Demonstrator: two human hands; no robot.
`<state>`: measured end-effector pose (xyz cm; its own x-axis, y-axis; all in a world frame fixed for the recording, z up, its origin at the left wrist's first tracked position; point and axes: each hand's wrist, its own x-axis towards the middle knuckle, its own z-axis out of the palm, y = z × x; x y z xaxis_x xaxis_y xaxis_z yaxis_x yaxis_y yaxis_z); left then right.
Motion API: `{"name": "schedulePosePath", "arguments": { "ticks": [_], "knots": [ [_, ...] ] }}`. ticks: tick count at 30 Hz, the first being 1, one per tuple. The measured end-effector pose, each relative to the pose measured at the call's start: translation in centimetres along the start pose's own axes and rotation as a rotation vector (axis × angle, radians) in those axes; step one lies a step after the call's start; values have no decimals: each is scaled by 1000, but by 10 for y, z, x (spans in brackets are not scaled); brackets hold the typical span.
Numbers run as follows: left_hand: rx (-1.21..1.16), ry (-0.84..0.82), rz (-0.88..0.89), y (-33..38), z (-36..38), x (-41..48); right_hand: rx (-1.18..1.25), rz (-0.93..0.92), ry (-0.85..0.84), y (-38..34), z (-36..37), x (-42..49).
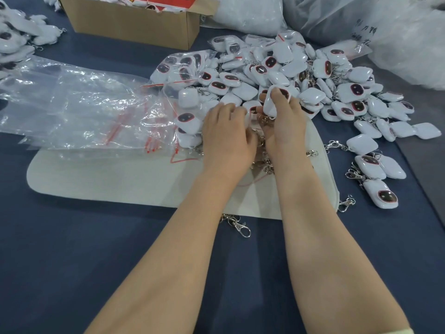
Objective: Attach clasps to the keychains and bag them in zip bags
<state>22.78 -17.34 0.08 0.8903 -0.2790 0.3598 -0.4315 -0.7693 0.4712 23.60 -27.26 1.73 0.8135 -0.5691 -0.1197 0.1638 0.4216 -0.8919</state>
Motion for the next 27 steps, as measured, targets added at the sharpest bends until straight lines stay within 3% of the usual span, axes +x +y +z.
{"name": "schedulePosePath", "arguments": {
  "ticks": [5, 10, 18, 27],
  "knots": [
    [53, -74, -38, -3, 5, -2, -181, -76, -131, 3, 0, -3],
    [52, -83, -46, -3, 5, -1, -210, -119, -184, 6, 0, -3],
    [46, -83, -58, -2, 5, -1, -140, -17, -157, 9, 4, -1],
    [41, -73, -72, -1, 5, 0, -182, -23, -249, 9, 4, -5]
  ]
}}
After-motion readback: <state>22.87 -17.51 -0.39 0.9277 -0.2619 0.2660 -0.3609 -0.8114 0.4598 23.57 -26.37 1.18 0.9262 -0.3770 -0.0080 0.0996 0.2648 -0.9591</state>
